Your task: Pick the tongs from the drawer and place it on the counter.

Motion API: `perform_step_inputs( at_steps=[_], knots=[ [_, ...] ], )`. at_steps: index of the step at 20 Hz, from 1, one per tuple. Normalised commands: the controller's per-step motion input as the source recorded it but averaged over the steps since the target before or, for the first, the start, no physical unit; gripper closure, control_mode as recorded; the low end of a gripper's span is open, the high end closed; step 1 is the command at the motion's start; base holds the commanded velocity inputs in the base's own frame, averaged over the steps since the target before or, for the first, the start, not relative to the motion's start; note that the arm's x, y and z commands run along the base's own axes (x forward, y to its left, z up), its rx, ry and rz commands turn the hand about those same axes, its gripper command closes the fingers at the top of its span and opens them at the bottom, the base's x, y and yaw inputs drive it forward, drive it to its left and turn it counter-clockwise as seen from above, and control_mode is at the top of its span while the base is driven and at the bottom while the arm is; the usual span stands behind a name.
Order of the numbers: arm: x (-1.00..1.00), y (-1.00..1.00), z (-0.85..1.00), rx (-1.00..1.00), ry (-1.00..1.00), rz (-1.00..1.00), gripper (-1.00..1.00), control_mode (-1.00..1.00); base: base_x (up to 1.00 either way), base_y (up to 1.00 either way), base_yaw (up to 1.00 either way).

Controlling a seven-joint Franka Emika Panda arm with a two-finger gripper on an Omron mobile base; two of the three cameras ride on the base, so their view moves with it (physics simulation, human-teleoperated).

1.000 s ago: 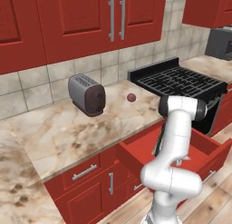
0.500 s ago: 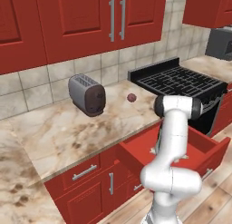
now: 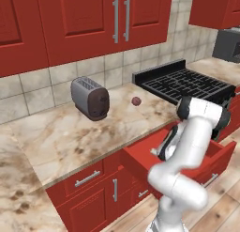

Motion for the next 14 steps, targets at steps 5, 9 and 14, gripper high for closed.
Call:
perform_step_inputs(
  at_steps=[5, 9, 14],
  knots=[
    [0.31, -0.70, 1.00, 0.37, -0.22, 0.04, 1.00, -1.00, 0.00, 0.00, 0.00],
    [0.29, -0.57, 1.00, 0.33, -0.20, 0.01, 1.00, -1.00, 0.00, 0.00, 0.00],
    [0.14, -0.49, 1.00, 0.32, -0.19, 0.00, 1.00, -1.00, 0.00, 0.00, 0.00]
  ],
)
